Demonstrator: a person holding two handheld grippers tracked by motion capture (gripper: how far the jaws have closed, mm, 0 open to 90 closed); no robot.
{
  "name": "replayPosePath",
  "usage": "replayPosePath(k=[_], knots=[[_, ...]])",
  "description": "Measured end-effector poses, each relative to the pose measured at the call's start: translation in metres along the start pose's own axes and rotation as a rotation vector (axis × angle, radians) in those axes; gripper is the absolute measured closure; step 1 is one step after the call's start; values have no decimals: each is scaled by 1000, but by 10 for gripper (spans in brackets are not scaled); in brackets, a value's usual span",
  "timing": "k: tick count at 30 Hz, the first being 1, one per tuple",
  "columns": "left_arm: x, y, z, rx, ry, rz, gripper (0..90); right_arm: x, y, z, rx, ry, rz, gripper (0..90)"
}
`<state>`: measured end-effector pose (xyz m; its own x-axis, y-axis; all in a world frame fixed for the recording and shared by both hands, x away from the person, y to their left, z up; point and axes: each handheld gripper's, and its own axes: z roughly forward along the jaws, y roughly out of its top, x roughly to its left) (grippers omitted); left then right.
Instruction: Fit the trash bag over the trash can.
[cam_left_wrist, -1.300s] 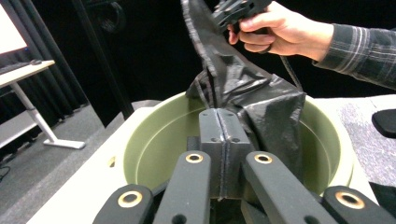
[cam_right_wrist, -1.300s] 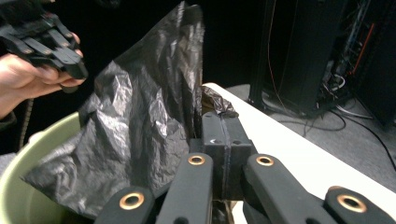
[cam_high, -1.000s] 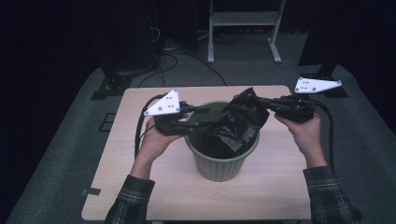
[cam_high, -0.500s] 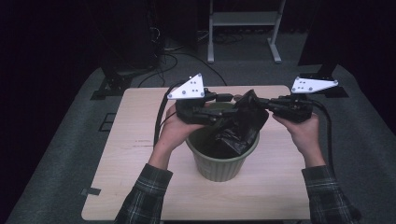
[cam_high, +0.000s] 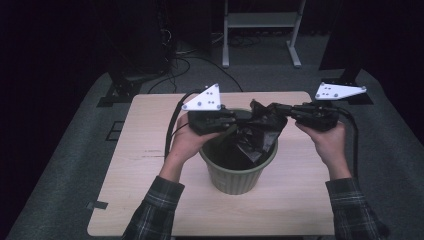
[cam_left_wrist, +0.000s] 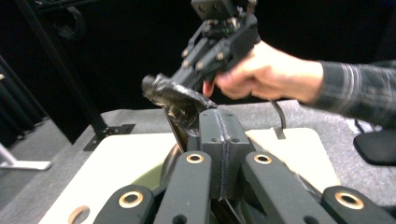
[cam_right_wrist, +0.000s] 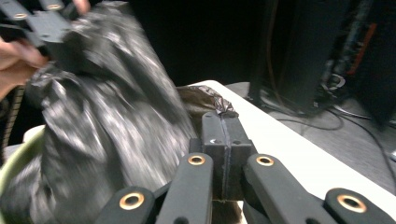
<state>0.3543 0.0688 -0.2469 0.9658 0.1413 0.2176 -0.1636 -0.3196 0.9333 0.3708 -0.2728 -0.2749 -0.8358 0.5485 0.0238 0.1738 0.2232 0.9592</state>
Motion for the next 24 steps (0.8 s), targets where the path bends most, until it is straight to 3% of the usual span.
replayPosePath(k=[4,6,9,11,13,16,21,24], knots=[[-5,-14,-30,4,37,7,897,-7,-5,-16,-7,-48,18,900],[-7,-22,-37,15,30,9,897,-8,-8,-20,-35,16,44,900],[-14,-31,-40,42,38,37,896,2,-9,-14,-3,4,16,900],[-17,-37,-45,16,27,37,896,5,-11,-11,-18,28,15,895],[-19,-41,-50,13,28,37,896,6,-14,-9,-40,30,19,752],[-21,-45,-55,0,44,31,896,5,-13,-9,-69,37,34,681],[-18,-50,-58,6,79,17,896,8,-10,-17,-96,42,39,645],[-16,-54,-61,6,94,1,896,5,-12,-25,-141,36,55,622]])
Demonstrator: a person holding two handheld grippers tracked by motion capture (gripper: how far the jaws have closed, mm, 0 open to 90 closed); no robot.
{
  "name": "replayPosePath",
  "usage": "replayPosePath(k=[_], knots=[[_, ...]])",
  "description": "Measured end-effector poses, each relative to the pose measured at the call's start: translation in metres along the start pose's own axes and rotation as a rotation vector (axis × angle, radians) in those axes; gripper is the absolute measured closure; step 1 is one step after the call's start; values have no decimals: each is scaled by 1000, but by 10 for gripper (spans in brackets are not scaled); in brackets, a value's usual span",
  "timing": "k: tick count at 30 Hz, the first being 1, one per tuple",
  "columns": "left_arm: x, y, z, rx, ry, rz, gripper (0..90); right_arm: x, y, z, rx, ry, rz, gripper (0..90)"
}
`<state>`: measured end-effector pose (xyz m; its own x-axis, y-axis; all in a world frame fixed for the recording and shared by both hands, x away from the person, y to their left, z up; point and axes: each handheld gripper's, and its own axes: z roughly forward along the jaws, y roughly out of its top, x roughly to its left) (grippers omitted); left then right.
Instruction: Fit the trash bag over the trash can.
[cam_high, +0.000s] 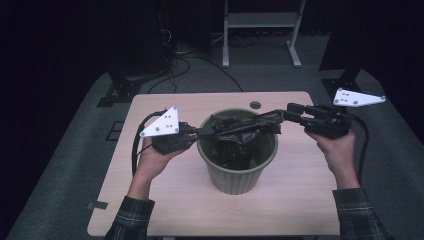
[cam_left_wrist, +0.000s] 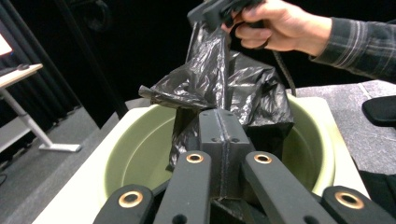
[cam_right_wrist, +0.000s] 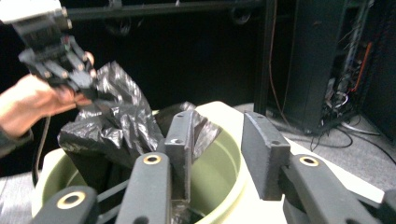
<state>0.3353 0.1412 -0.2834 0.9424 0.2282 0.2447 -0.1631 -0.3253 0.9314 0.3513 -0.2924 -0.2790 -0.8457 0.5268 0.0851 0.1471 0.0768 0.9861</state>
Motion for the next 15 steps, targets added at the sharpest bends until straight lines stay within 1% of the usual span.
replayPosePath(k=[1,2,3,5,7,8,10,12,13,15], knots=[[0,-1,-1,-1,0,-2,896,-1,0,-3,-14,5,5,623],[0,-3,-4,-7,5,-7,896,-2,0,-5,-17,5,9,627],[0,-4,-5,-7,6,-8,896,-3,0,-6,-6,-2,6,628],[0,-6,-8,-5,12,-12,896,-4,-2,-7,-9,16,18,628],[0,-7,-9,-6,11,-11,896,-3,-5,-7,-11,33,19,628],[0,-8,-9,-4,8,-9,896,-2,-6,-5,-5,48,23,628],[0,-8,-10,-6,6,-10,896,-1,-9,1,23,54,22,641],[-1,-8,-11,-9,4,-7,896,-1,-11,9,40,44,17,657],[-1,-8,-11,-14,2,-9,896,-3,-12,12,43,43,23,668],[-2,-7,-12,-18,2,-10,896,-6,-14,19,37,27,34,681]])
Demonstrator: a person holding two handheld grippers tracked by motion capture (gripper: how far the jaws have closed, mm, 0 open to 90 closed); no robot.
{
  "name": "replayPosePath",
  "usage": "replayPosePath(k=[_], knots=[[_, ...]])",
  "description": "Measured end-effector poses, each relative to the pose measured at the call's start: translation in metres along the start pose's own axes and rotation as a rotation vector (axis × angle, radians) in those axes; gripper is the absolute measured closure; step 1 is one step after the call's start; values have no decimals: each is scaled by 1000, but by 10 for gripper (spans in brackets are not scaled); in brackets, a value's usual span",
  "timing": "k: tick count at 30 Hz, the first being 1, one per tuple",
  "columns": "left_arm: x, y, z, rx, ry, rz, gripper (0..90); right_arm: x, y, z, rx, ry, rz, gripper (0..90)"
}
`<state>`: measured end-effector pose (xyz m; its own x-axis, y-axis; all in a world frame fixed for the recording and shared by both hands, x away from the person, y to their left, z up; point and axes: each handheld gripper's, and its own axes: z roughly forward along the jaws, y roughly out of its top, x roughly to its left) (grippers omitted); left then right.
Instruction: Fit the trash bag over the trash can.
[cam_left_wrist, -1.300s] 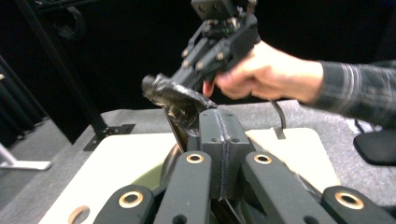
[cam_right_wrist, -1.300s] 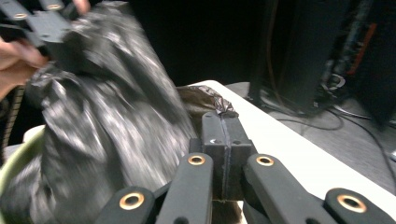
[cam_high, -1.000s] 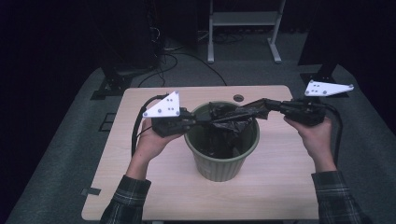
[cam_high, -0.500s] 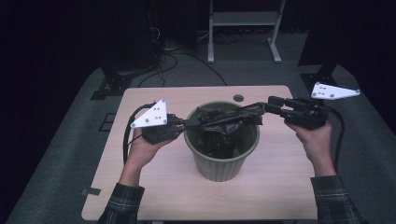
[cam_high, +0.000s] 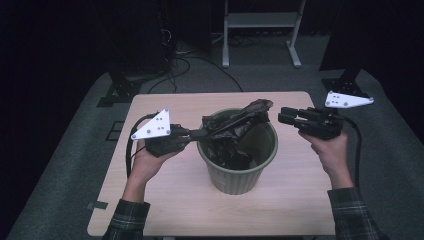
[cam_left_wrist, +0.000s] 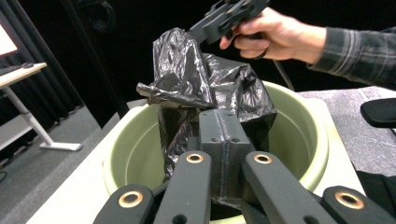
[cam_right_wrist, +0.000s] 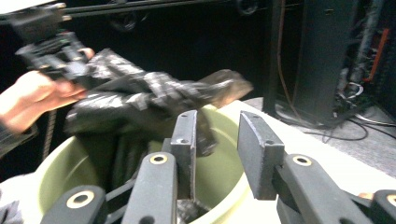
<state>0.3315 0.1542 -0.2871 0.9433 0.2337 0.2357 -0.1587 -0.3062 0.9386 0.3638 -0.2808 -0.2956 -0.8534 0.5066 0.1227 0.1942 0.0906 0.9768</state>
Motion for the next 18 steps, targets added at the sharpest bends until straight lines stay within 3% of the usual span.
replayPosePath(k=[5,13,18], knots=[[1,0,0,1,-2,1,896,-4,0,11,-14,35,19,690],[0,1,2,-9,-11,5,896,-3,0,28,35,40,-1,692],[0,1,3,-11,-16,3,896,-1,-2,38,54,92,0,656]])
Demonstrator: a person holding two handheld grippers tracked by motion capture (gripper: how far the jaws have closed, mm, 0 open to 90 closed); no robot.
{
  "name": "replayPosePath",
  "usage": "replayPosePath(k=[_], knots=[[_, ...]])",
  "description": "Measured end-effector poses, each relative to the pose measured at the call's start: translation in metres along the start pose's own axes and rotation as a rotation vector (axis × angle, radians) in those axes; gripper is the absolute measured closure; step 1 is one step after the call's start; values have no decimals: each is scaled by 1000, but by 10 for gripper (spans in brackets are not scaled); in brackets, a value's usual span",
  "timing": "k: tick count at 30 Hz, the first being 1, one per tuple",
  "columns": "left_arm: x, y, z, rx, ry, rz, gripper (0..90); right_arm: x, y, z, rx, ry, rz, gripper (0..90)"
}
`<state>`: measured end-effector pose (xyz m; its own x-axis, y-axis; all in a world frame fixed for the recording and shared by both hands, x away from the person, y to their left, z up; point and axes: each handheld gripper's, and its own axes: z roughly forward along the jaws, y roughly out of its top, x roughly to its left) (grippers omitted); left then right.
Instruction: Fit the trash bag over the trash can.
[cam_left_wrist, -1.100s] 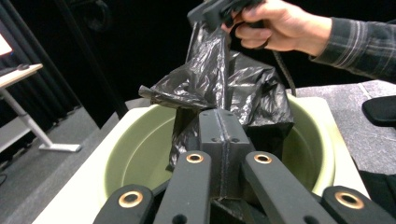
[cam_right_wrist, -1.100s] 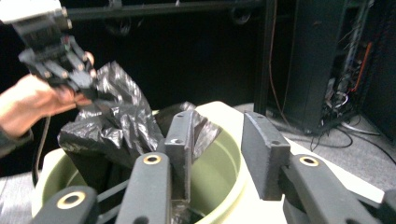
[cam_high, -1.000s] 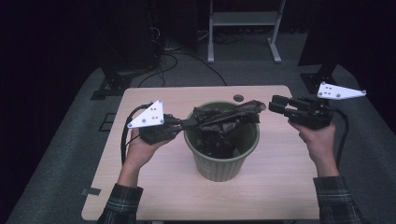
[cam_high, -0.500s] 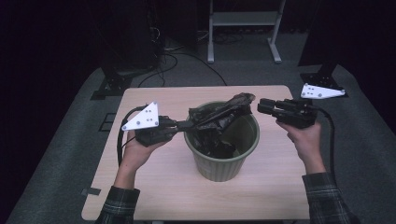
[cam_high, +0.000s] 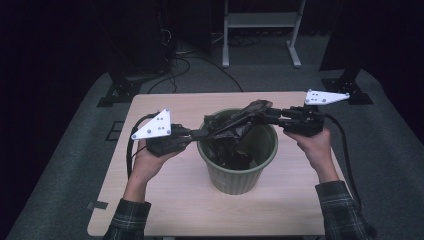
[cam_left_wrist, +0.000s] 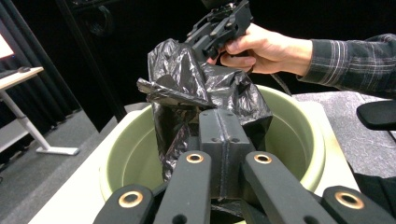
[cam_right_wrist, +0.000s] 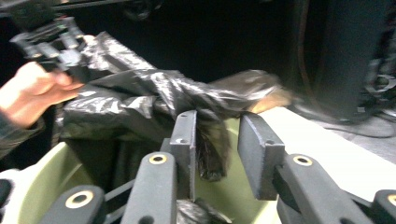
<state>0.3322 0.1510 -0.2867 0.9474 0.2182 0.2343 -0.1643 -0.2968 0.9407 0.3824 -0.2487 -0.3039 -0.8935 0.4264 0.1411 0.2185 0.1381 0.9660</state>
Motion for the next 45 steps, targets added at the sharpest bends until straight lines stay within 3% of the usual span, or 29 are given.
replayPosePath(k=[4,7,19,23,25,28,31,37,45], knots=[[0,0,-2,-3,5,0,896,3,-2,7,44,-4,-17,840],[1,-1,-6,6,25,-3,896,5,-1,3,52,-2,-31,900],[8,-19,-28,10,98,-47,896,1,1,-37,34,-94,-37,900],[6,-24,-26,41,105,-44,896,1,-2,-46,38,-81,-26,900],[5,-26,-24,27,91,-49,896,2,-5,-47,51,-81,-28,900],[1,-26,-20,13,67,-43,896,3,-6,-47,52,-64,-33,686],[0,-24,-17,14,53,-32,896,8,2,-47,7,-60,-49,574],[-2,-18,-5,29,38,-11,896,21,26,-32,-18,-11,-86,451],[-3,-7,28,39,13,-8,896,38,38,-10,-8,57,-128,443]])
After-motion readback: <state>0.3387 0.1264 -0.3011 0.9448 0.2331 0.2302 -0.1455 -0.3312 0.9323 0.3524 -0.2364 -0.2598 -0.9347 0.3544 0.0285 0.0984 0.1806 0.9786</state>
